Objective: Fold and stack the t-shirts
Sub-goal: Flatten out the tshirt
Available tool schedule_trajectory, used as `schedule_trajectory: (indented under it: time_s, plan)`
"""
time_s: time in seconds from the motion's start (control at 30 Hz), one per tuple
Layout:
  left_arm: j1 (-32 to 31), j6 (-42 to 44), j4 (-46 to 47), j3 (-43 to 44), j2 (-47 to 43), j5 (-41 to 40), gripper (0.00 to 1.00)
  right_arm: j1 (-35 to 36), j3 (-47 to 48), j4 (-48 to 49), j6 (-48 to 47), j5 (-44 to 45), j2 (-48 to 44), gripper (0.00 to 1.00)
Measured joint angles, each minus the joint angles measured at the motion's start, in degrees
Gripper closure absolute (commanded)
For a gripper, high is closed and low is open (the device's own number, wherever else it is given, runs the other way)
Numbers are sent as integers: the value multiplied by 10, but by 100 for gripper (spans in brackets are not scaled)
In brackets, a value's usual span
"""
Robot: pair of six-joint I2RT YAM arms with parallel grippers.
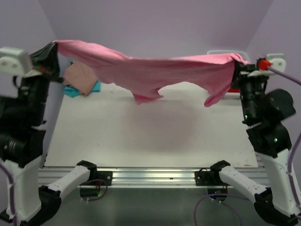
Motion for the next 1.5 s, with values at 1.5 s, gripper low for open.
schedule_trajectory:
  time_s: [1.5]
  plan:
    - [15,-6,-19,-33,-92,11,100,-19,-6,-25,9,-36,-59,100]
